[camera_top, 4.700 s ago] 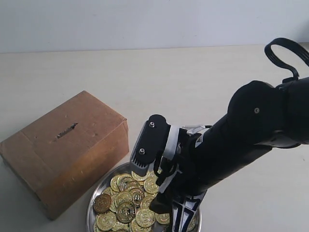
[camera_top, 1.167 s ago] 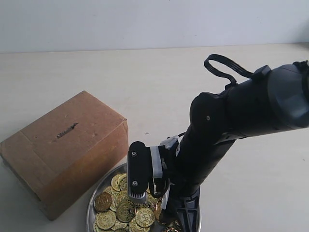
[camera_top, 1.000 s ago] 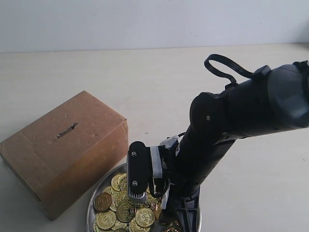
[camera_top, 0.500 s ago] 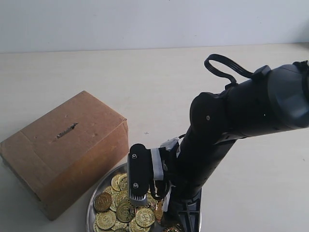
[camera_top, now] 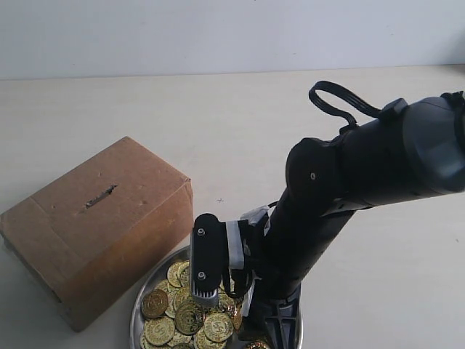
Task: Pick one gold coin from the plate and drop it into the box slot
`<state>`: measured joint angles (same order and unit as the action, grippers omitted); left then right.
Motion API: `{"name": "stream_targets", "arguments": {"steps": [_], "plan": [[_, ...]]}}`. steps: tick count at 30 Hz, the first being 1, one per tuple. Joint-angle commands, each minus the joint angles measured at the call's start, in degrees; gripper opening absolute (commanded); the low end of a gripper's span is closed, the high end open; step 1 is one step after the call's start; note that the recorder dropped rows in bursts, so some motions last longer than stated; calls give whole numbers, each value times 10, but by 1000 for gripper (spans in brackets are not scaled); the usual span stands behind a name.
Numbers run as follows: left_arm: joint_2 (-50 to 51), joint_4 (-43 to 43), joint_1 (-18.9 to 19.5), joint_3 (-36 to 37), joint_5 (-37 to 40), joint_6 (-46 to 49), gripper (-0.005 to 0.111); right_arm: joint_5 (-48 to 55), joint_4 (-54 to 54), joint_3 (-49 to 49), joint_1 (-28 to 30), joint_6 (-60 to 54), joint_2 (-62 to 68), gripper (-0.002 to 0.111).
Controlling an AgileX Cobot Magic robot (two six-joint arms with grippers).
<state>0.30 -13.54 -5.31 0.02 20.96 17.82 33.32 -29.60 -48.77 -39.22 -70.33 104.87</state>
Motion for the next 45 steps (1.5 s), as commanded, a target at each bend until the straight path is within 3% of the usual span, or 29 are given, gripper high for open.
{"name": "stream_targets", "arguments": {"steps": [1, 22, 45], "plan": [[-3, -7, 2, 0, -3, -1, 0, 2, -4, -3, -1, -4, 0, 54], [-3, -7, 2, 0, -3, -1, 0, -2, -9, -3, -1, 0, 30, 53], [-3, -7, 2, 0, -3, -1, 0, -2, -17, -3, -1, 0, 20, 29]]}}
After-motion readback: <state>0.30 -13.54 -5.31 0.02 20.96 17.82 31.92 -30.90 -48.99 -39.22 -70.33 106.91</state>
